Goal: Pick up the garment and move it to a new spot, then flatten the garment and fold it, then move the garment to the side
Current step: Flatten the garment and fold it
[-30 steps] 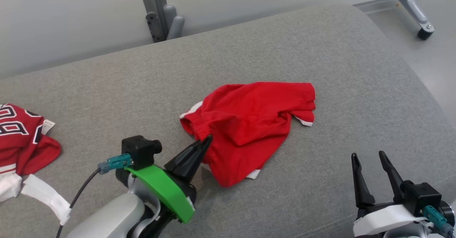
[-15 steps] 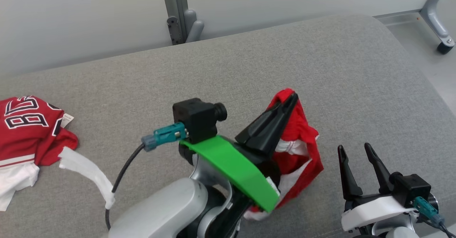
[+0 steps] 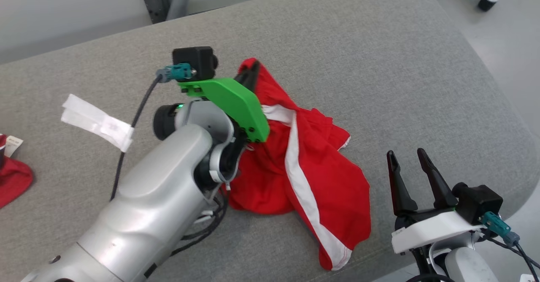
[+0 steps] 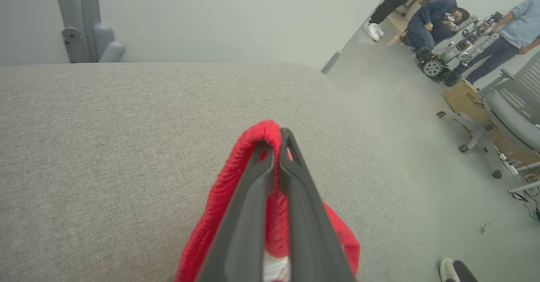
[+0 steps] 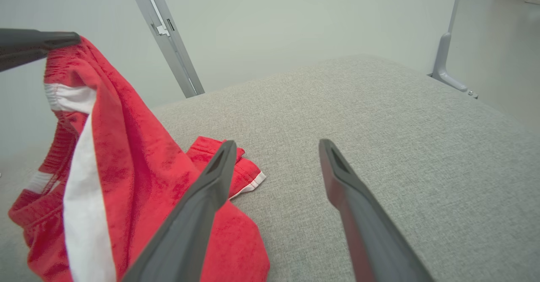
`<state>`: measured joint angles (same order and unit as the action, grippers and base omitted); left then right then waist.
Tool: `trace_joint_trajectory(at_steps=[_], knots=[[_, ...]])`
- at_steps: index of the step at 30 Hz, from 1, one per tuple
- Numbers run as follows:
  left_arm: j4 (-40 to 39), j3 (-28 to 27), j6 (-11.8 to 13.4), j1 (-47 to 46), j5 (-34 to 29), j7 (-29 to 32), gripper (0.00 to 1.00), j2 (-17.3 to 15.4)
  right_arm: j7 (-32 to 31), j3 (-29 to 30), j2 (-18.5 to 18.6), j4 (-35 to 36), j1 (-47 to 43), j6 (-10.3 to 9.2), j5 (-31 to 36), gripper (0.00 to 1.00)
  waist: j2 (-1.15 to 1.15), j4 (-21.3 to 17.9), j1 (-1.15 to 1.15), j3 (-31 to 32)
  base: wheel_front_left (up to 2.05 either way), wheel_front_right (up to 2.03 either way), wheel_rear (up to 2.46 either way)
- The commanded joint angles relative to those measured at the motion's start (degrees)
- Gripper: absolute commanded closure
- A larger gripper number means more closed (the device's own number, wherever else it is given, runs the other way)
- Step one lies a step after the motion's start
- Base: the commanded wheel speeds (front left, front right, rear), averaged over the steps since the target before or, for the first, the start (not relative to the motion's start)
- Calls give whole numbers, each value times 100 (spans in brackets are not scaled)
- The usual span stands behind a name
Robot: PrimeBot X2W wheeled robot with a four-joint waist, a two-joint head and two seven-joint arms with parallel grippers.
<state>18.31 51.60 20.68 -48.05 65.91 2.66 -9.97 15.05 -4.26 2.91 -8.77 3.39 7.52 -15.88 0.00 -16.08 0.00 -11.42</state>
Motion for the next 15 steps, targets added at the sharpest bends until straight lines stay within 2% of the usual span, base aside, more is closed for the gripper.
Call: trace_joint_trajectory(at_steps=[1, 7, 8, 9, 10, 11, 15], knots=[[441, -67, -83, -169, -29, -106, 100, -91, 20, -65, 1, 9, 107, -7, -50, 0, 0, -466, 0, -418, 0, 0, 0], [1972, -179, -550, -334, 72, -270, 100, -66, 20, -94, 1, -12, 181, -7, -10, 0, 0, -682, 0, -490, 0, 0, 0], [2179, -215, -611, -354, 89, -333, 91, -38, 20, -74, 1, -16, 169, -6, 3, 0, 0, -678, 0, -479, 0, 0, 0], [2371, -234, -677, -360, 93, -391, 67, -4, 20, -57, 0, -20, 146, -6, 28, 0, 0, -668, 0, -461, 0, 0, 0], [2543, -253, -733, -363, 90, -448, 48, 52, 20, -42, 1, -20, 121, -6, 56, 0, 0, -652, 0, -444, 0, 0, 0], [2685, -280, -794, -368, 115, -495, 1, 111, 19, -27, 1, -19, 109, -6, 77, 0, 0, -629, 0, -424, 0, 0, 0], [3078, -286, -1133, -464, 193, -587, 0, 296, 20, 42, 2, 11, 42, -7, 187, 0, 0, -485, 0, -294, 0, 0, 0]])
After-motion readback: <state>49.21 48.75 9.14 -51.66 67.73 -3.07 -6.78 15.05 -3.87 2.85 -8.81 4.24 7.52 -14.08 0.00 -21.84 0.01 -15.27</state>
